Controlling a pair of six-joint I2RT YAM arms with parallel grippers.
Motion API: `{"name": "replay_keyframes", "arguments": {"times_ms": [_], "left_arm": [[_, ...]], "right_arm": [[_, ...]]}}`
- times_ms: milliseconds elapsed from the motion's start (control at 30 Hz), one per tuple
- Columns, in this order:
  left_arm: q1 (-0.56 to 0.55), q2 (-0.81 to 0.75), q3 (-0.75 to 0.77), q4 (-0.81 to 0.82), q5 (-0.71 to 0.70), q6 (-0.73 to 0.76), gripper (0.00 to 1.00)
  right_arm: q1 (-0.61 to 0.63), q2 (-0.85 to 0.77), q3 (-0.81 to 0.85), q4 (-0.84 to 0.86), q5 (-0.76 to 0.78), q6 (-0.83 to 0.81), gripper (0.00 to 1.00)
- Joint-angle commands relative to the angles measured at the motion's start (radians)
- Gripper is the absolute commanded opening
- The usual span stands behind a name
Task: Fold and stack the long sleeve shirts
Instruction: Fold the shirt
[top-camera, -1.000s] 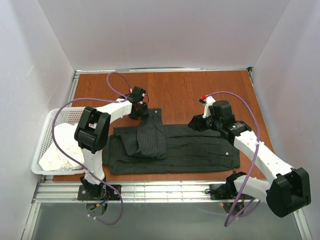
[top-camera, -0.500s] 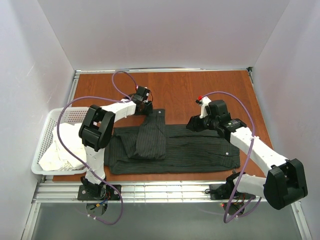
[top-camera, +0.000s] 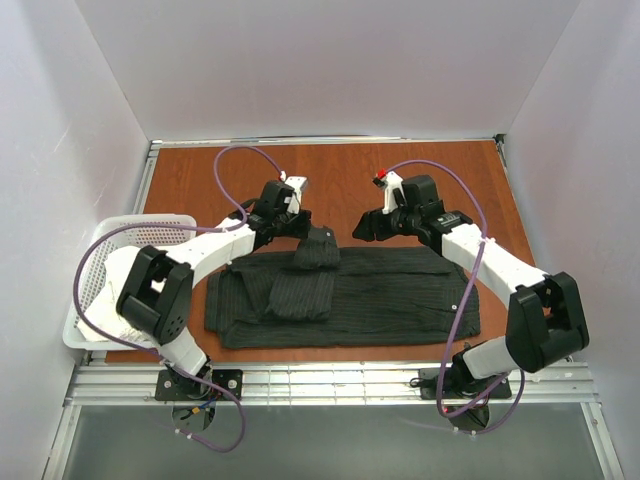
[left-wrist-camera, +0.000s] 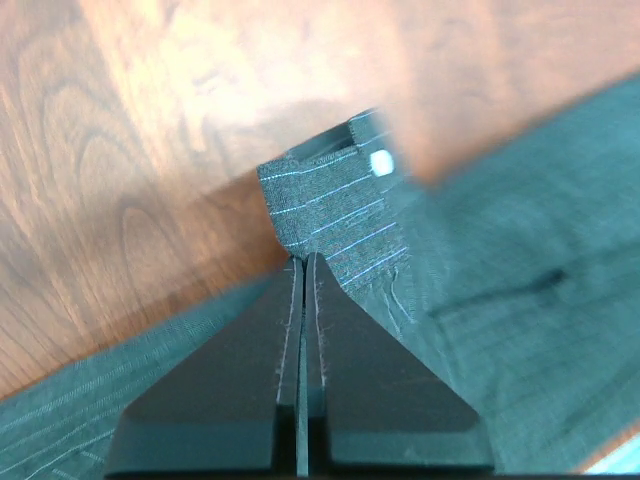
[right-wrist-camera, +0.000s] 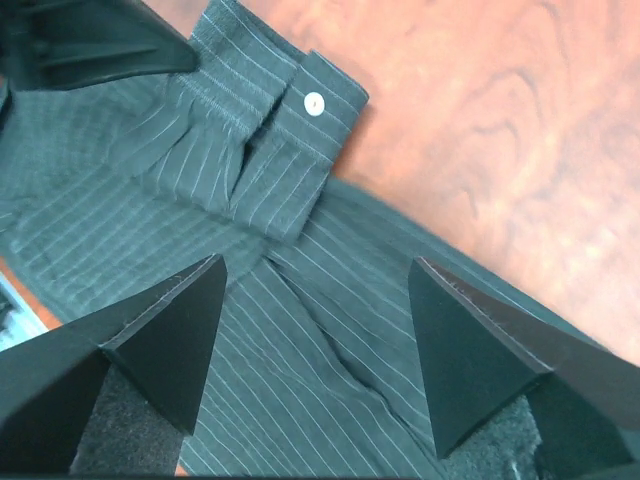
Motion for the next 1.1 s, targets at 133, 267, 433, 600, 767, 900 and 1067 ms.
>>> {"name": "replay_keyframes", "arguments": {"times_ms": [133, 267, 433, 600, 767, 900, 1067], "left_arm": [[-0.01, -0.171, -0.063, 0.057, 0.183, 0.142, 0.0], [-0.01, -0.234, -0.05, 0.057, 0.256, 0.207, 0.0], [-0.01, -0.283, -0.015, 0.046, 0.339, 0.294, 0.0], [-0.01, -0.286, 0.043, -0.026, 0.364, 0.415, 0.0], [-0.01, -0.289, 0.091, -0.093, 0.364, 0.504, 0.0], [-0.019, -0.302, 0.108, -0.118, 0.391, 0.567, 0.0], [-0.027, -0.317, 0.12, -0.127, 0.427, 0.603, 0.0]], "right_arm": [[0.021, 0.051, 0.107, 0.072, -0.166, -0.068, 0.78], [0.019, 0.046, 0.148, 0.068, -0.249, -0.16, 0.83], [0.021, 0.045, 0.19, 0.046, -0.316, -0.255, 0.83], [0.022, 0.049, 0.236, -0.001, -0.37, -0.358, 0.83], [0.022, 0.057, 0.28, -0.052, -0.392, -0.466, 0.8], [0.022, 0.098, 0.34, -0.101, -0.441, -0.52, 0.79], [0.025, 0.161, 0.435, -0.194, -0.478, -0.571, 0.79]]}}
